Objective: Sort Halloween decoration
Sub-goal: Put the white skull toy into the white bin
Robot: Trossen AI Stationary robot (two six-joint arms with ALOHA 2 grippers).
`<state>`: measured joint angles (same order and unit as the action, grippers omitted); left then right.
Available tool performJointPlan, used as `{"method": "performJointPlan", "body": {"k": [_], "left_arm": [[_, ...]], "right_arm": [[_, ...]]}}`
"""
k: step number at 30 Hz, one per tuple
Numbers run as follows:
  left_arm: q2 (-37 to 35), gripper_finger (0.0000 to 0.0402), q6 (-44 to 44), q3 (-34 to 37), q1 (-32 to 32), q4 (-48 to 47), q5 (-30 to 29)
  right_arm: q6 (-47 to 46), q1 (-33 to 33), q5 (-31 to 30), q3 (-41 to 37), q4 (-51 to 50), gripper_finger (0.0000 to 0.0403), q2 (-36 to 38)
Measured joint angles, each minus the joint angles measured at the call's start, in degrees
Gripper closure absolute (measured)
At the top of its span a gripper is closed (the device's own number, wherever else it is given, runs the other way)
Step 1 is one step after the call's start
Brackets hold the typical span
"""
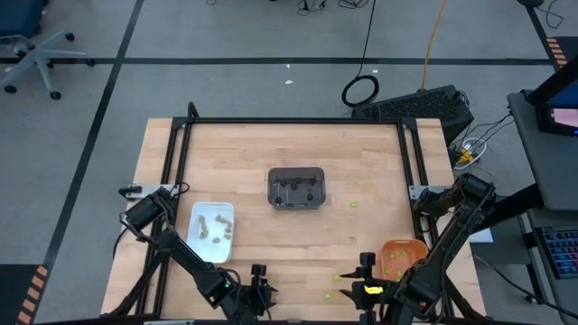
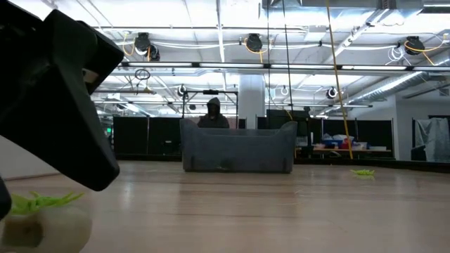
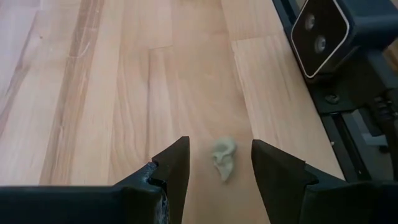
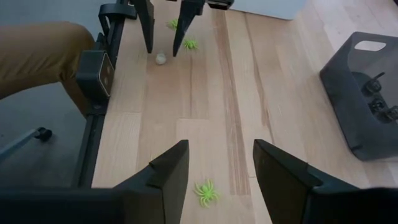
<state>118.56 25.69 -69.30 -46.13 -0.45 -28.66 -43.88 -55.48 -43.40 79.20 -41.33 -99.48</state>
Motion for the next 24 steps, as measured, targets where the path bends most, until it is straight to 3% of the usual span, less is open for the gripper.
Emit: {"method": "performJointPlan", "body": {"k": [24], "left_arm": [[3.4,0.0232,-1.0,-0.1,0.4,3.2,0.1]], "right_arm": [[0.0,0.0,0.0,0.0,0.0,0.0236,0.0]]}}
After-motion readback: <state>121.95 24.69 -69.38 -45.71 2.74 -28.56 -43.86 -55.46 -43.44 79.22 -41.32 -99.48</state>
